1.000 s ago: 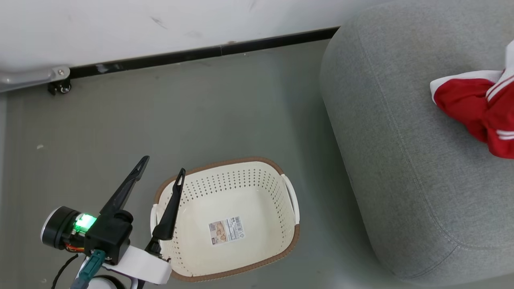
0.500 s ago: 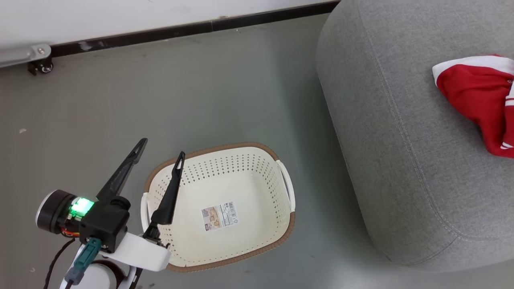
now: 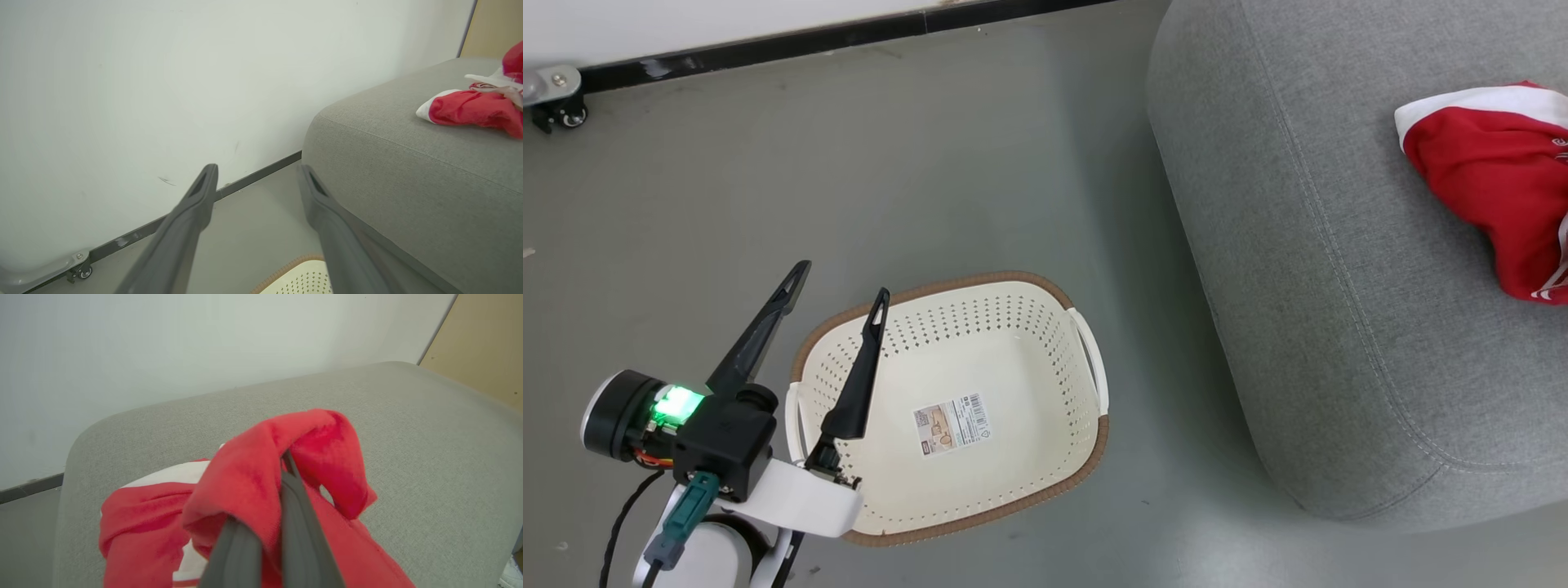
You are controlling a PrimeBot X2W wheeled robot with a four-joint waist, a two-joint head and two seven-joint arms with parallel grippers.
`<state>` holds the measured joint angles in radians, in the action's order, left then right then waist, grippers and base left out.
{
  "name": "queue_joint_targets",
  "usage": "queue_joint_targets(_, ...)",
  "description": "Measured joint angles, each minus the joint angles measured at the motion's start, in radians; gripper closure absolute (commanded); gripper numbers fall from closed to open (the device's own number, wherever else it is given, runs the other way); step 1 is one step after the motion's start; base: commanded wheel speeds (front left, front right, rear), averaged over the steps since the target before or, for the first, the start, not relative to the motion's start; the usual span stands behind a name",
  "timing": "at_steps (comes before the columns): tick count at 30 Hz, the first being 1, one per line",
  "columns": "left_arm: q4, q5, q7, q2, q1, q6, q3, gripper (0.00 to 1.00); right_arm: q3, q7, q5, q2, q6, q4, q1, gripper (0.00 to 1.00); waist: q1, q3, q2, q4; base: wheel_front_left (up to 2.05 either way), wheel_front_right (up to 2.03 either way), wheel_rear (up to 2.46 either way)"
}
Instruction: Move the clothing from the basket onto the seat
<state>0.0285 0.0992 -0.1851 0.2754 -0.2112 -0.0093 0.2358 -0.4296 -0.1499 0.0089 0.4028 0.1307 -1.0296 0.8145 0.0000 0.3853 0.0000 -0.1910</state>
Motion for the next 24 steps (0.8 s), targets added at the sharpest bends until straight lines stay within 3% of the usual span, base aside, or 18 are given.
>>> queue_joint_targets(5,0.0,-0.006,0.0,0.01,-0.001,0.0,-0.007,0.0,0.019,0.002,-0.016,-0.045,0.0,-0.04,-0.003,1.0,0.0,0.01,0.0,-0.007,0.0,0.0,0.0)
queue_joint_targets(16,0.0,-0.006,-0.002,0.007,-0.001,0.0,-0.009,0.0,0.049,0.044,-0.027,-0.039,0.0,-0.084,-0.004,0.97,0.0,0.016,0.0,-0.019,0.0,0.0,0.0)
queue_joint_targets(19,-0.007,-0.005,-0.007,-0.001,-0.001,0.001,-0.009,0.0,0.06,0.075,-0.027,-0.029,0.0,-0.105,0.0,0.62,0.0,0.014,0.0,-0.023,0.0,0.0,0.0)
queue_joint_targets(20,-0.008,-0.004,-0.009,-0.004,-0.001,0.001,-0.008,0.0,0.063,0.077,-0.027,-0.03,0.0,-0.109,0.0,0.55,0.0,0.013,0.0,-0.024,0.0,0.0,0.0)
queue_joint_targets(23,-0.013,0.002,-0.012,-0.011,-0.002,0.002,-0.007,0.0,0.076,0.088,-0.026,-0.029,0.0,-0.114,0.003,0.16,0.0,0.011,0.0,-0.028,0.0,0.0,0.0)
queue_joint_targets(24,-0.016,0.004,-0.018,-0.013,-0.002,0.003,-0.007,0.0,0.08,0.088,-0.025,-0.029,0.0,-0.115,0.005,0.09,0.0,0.01,0.0,-0.029,0.0,0.0,0.0)
